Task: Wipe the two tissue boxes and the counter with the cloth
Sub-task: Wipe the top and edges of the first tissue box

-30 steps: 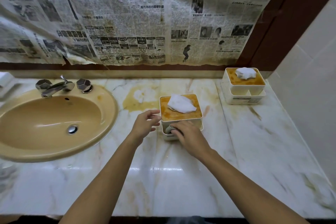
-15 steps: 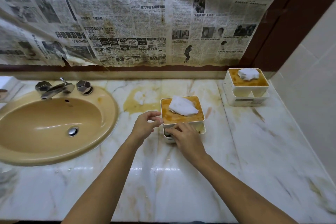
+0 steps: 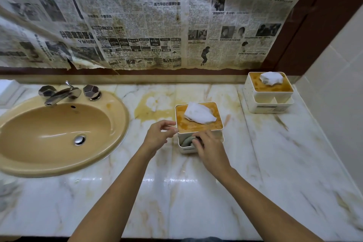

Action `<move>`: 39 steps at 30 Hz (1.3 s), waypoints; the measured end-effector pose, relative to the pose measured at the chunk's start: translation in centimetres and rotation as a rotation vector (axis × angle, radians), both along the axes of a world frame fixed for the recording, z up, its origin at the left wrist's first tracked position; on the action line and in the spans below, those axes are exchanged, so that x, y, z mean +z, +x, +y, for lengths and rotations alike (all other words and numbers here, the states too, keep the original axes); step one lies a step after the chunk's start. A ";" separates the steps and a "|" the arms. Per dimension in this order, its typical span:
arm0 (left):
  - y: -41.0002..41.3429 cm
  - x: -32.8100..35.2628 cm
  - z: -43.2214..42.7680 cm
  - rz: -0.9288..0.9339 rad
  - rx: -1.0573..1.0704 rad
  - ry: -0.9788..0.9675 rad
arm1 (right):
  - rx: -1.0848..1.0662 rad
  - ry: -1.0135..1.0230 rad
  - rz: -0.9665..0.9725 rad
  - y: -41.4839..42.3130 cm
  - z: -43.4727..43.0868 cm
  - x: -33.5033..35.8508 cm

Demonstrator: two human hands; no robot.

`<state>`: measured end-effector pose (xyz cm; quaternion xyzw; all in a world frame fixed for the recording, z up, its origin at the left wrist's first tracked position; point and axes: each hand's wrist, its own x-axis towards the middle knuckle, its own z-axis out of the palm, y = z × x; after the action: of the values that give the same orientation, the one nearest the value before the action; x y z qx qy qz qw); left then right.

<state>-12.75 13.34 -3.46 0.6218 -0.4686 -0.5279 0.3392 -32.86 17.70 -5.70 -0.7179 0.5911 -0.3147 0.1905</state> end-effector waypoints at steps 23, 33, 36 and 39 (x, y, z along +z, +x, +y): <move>0.3 0.3 -0.6 -0.039 -0.006 0.046 | -0.068 -0.213 0.047 -2.2 -0.3 -0.3; 0.2 0.4 -0.9 -0.033 -0.005 -0.001 | 0.029 -0.190 0.022 2.4 -0.5 -0.1; 0.1 0.4 -0.8 -0.030 -0.016 -0.030 | -0.078 -0.246 -0.016 -0.5 -0.4 1.0; 0.0 0.2 -0.7 -0.023 -0.024 -0.050 | -0.111 -0.273 0.013 -1.3 -0.2 1.4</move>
<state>-12.78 12.63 -3.25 0.6135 -0.4928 -0.5131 0.3428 -34.14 17.47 -4.30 -0.7052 0.5829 -0.3977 0.0695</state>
